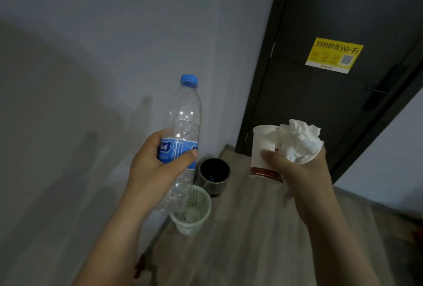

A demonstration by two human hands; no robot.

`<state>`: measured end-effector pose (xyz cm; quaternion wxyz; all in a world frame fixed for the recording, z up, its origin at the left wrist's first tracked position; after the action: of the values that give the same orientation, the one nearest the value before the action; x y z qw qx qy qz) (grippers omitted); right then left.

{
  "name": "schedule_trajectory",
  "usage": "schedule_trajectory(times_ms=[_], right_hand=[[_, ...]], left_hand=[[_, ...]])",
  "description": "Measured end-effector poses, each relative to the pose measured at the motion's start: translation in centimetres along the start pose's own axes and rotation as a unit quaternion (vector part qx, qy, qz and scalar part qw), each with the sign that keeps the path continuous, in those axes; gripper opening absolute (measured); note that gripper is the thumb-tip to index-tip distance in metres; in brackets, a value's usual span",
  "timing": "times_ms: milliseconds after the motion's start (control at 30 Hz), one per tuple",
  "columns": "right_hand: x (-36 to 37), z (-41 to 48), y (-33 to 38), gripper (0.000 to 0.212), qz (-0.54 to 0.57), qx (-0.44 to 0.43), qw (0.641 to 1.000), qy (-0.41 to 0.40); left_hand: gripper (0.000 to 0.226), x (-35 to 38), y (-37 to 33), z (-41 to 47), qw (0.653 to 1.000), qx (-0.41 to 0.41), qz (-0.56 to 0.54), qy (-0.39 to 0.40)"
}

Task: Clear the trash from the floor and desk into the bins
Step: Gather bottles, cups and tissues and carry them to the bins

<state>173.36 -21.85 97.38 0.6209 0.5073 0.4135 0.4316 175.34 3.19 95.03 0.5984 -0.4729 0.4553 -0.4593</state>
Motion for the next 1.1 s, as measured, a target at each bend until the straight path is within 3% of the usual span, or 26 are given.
schedule_trajectory(times_ms=[167,333,500,667,767,867,967,1100], right_hand=[[1.9,6.4,-3.2,0.076,-0.008,0.025,0.999,0.031],[3.2,15.0,-6.6,0.080,-0.002,0.036,0.998,0.057],[5.1,24.3,-12.0,0.085,-0.003,0.078,0.993,0.092],[7.7,31.7,-18.4,0.058,-0.060,0.114,0.974,0.186],[9.7,34.1,-23.3,0.059,-0.094,0.135,0.955,0.248],[11.5,35.0,-28.6,0.077,-0.153,0.177,0.926,0.295],[13.2,35.0,-34.7,0.086,-0.166,0.246,0.910,0.289],[15.2,34.7,-43.2,0.077,-0.178,0.303,0.895,0.275]], left_hand=[[0.034,1.8,3.2,5.7,0.999,-0.032,0.017,0.009],[0.047,4.0,4.9,12.4,0.997,-0.045,0.055,-0.030],[0.046,7.9,8.0,19.3,0.991,-0.065,0.105,-0.051],[0.046,10.5,12.4,24.1,0.979,-0.140,0.122,-0.084],[0.045,11.0,16.4,25.4,0.966,-0.190,0.141,-0.106],[0.052,11.0,20.6,26.1,0.953,-0.236,0.162,-0.099],[0.051,10.8,25.8,26.7,0.946,-0.259,0.172,-0.090],[0.066,10.7,33.8,27.4,0.922,-0.333,0.192,-0.050]])
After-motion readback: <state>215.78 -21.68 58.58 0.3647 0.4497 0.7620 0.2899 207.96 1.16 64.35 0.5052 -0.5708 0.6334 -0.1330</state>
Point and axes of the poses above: each hand's wrist, its own z-axis towards the middle knuckle, its own x-axis out of the palm, y = z × x, the point moved 2 cm from there along z, towards the middle knuckle, and after that the axes turned 4 degrees about y, right-handed, at the moved point
